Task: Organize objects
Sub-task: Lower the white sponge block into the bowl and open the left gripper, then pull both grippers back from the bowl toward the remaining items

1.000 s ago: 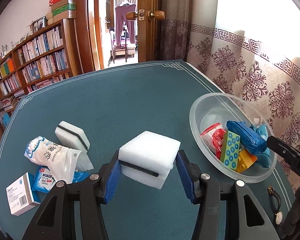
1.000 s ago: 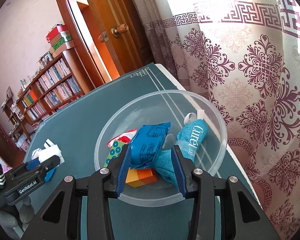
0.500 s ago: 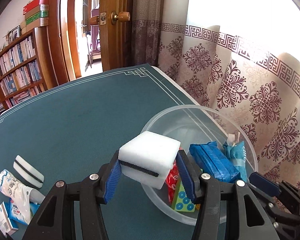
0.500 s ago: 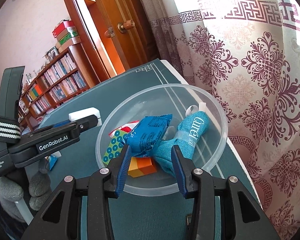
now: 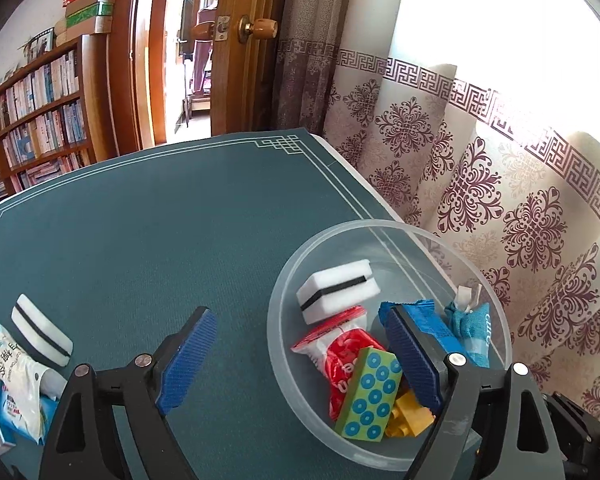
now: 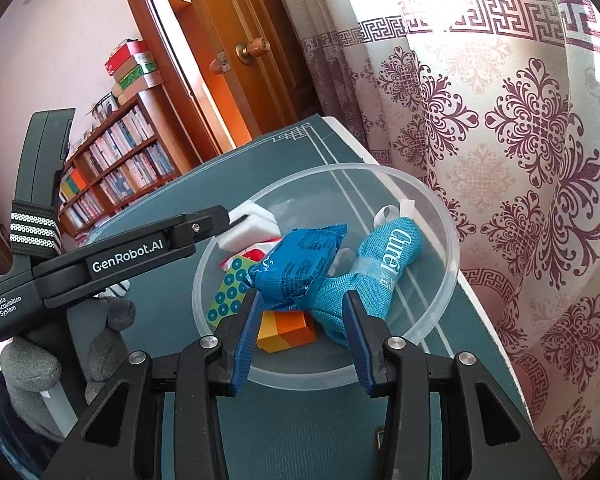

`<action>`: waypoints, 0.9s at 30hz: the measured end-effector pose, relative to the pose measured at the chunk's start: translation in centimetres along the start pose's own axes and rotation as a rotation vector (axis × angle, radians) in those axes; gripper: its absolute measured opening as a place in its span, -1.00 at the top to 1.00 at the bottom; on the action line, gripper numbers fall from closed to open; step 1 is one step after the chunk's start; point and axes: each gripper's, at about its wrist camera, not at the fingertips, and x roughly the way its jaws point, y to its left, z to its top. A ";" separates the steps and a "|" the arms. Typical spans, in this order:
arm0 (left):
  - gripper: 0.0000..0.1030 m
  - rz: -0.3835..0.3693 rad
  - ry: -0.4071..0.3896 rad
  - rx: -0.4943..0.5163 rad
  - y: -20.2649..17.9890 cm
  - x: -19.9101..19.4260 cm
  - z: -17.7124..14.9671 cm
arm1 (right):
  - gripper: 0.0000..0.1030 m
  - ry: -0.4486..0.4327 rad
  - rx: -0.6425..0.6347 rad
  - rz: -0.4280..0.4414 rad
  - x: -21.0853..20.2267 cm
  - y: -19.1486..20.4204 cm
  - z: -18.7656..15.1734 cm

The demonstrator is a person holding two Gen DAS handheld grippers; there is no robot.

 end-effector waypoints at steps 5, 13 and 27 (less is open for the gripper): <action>-0.80 0.064 -0.003 -0.007 1.0 -0.4 -0.9 | 0.16 0.003 -0.015 0.007 0.0 0.6 -0.3; -0.95 0.153 -0.017 0.043 1.1 -1.7 -2.6 | 0.16 -0.005 -0.028 0.022 -0.5 1.4 -0.5; -0.97 0.219 -0.010 -0.008 4.5 -4.1 -5.3 | 0.15 0.009 -0.080 0.053 -0.6 3.9 -2.0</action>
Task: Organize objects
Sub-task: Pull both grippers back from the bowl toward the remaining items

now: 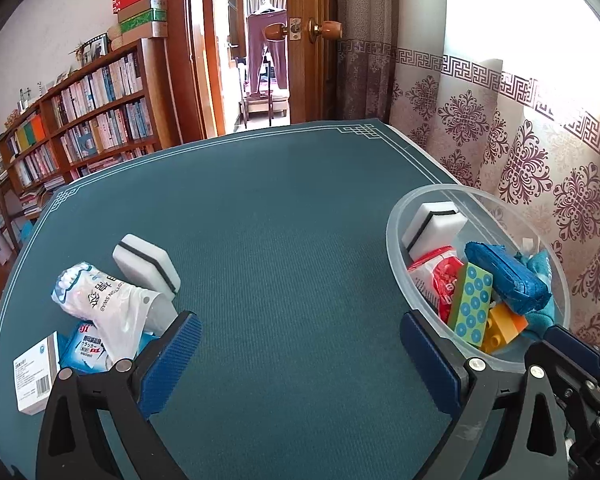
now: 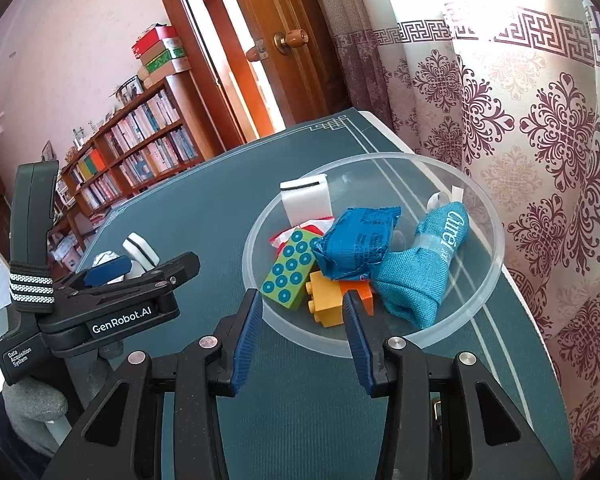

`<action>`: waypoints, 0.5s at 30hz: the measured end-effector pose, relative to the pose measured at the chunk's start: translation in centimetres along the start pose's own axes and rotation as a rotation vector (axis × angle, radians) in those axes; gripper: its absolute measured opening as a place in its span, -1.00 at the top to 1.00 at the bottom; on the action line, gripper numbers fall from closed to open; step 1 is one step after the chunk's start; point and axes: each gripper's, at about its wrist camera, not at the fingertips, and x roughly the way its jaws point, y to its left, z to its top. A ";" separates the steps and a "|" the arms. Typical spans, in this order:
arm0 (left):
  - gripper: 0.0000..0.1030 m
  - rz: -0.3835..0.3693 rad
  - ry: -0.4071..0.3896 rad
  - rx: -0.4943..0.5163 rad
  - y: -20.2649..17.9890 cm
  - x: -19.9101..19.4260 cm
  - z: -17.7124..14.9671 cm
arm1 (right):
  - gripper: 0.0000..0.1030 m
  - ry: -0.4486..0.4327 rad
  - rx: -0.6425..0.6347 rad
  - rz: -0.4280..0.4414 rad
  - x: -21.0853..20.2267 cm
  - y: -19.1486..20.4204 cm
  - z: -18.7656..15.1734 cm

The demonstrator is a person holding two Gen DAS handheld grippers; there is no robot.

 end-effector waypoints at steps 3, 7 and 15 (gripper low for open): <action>-0.97 0.009 0.009 -0.025 1.1 -0.3 -0.8 | 0.15 -0.004 -0.023 0.005 -0.2 0.8 -0.2; -0.98 0.023 0.023 -0.065 2.7 -0.6 -1.8 | 0.14 0.003 -0.035 0.018 -0.1 1.6 -0.7; -0.98 0.095 0.015 -0.127 5.8 -1.6 -3.4 | 0.13 0.027 -0.066 0.034 0.3 3.2 -1.8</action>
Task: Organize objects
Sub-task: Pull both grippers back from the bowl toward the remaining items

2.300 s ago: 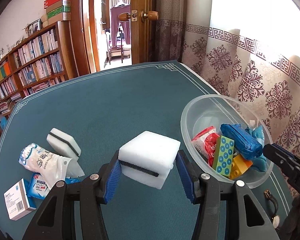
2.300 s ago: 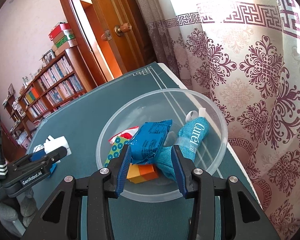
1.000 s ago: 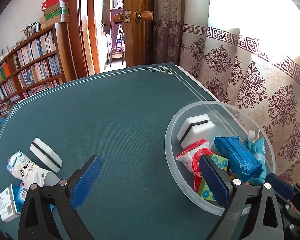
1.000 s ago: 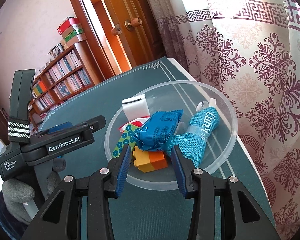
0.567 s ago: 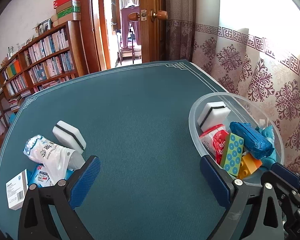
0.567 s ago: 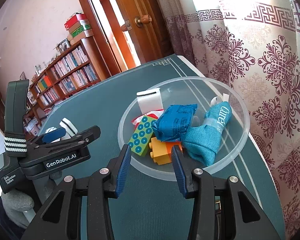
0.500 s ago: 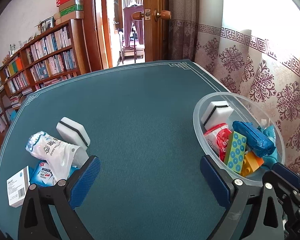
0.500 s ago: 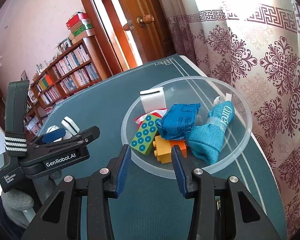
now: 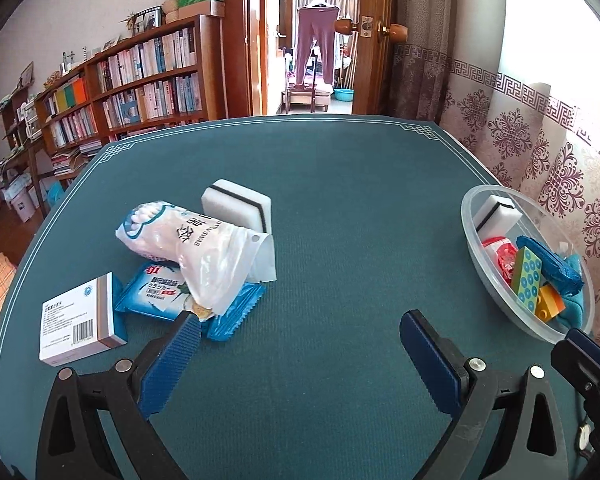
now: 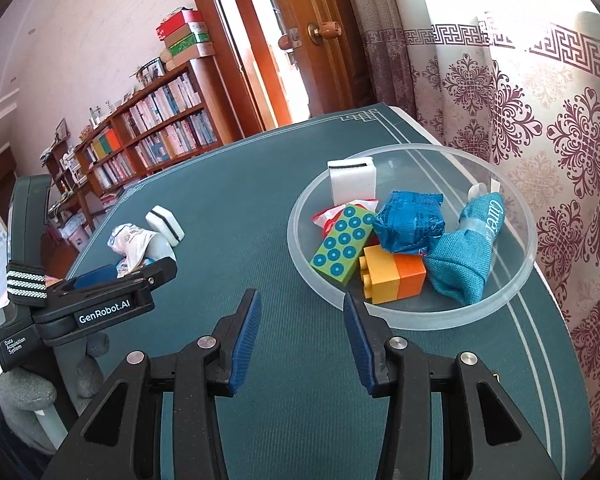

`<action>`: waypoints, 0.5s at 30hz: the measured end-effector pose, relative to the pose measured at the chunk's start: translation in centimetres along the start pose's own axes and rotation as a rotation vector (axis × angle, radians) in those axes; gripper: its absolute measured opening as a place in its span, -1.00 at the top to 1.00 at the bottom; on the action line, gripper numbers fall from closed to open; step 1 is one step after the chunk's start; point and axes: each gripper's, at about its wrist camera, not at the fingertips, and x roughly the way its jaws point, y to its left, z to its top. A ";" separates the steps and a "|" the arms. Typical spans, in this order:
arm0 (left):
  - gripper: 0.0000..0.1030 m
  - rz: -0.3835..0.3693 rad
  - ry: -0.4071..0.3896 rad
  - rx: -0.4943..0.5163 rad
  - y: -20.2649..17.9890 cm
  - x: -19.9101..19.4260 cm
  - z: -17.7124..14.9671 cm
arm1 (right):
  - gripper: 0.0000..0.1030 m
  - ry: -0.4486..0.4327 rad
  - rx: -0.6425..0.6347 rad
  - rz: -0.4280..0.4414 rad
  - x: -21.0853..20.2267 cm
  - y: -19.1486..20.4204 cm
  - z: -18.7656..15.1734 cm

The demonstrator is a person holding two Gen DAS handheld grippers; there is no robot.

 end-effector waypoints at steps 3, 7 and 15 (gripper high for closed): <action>-0.98 0.019 0.005 -0.004 0.9 0.1 -0.6 | 0.12 0.007 -0.008 0.007 0.1 0.6 -0.3; -0.98 0.034 0.018 -0.017 1.8 0.2 -1.2 | 0.06 0.023 -0.020 0.016 0.5 1.5 -0.7; -0.98 0.040 0.028 -0.059 3.8 0.2 -2.1 | 0.05 0.056 -0.039 0.035 1.3 3.1 -1.7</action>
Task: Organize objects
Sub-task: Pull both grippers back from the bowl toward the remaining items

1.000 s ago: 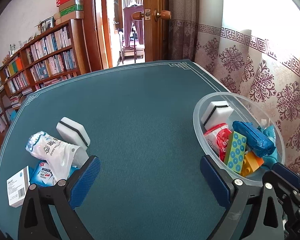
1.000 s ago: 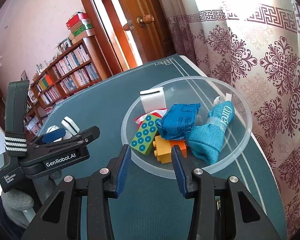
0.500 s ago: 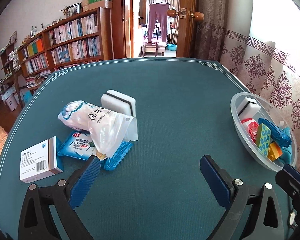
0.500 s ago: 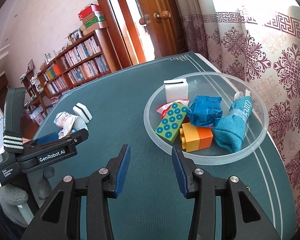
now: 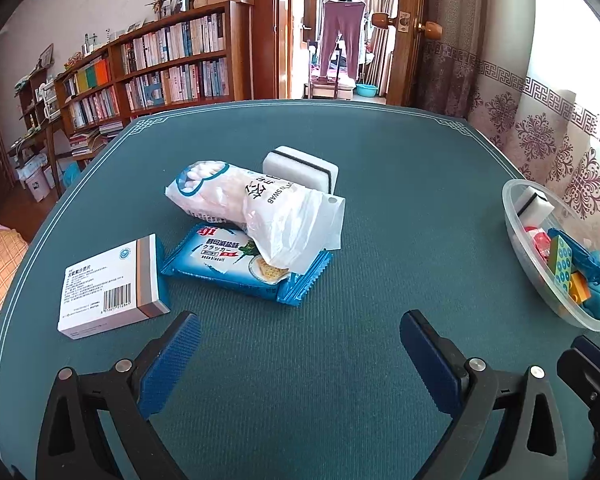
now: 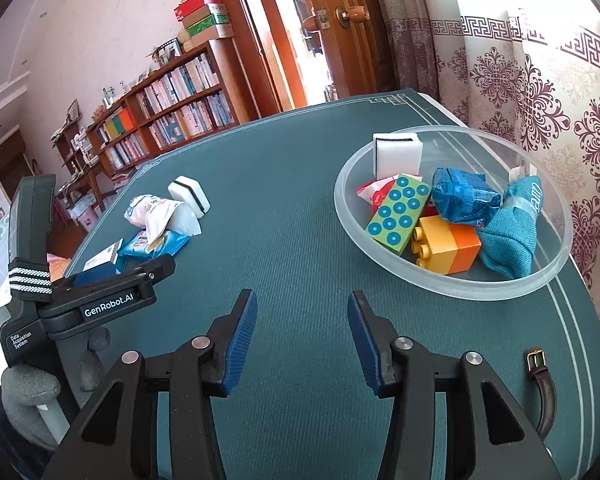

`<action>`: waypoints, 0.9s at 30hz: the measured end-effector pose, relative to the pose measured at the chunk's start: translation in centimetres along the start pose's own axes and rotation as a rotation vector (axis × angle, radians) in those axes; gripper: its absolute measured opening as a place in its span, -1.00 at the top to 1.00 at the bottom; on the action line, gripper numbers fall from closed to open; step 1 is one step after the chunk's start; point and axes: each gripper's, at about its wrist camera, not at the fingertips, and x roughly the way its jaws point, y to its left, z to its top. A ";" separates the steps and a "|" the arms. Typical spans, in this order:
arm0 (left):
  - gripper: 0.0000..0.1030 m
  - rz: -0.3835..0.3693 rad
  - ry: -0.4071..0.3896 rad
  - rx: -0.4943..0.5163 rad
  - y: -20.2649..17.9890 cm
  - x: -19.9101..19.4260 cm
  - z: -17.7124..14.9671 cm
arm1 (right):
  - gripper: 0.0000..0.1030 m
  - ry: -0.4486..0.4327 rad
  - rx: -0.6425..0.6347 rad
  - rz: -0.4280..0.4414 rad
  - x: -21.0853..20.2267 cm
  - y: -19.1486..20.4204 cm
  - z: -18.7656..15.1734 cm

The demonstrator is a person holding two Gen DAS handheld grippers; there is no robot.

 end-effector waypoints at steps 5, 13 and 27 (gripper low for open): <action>-0.98 0.007 0.009 -0.026 1.2 0.2 -0.3 | 0.04 0.023 0.004 0.007 0.6 0.7 -0.4; -0.98 0.023 0.037 -0.098 4.1 0.9 -0.6 | 0.00 0.047 -0.007 0.023 1.5 2.0 -0.9; -0.98 0.027 0.072 -0.113 3.4 3.1 1.3 | 0.00 0.057 -0.020 0.043 1.9 2.7 -1.0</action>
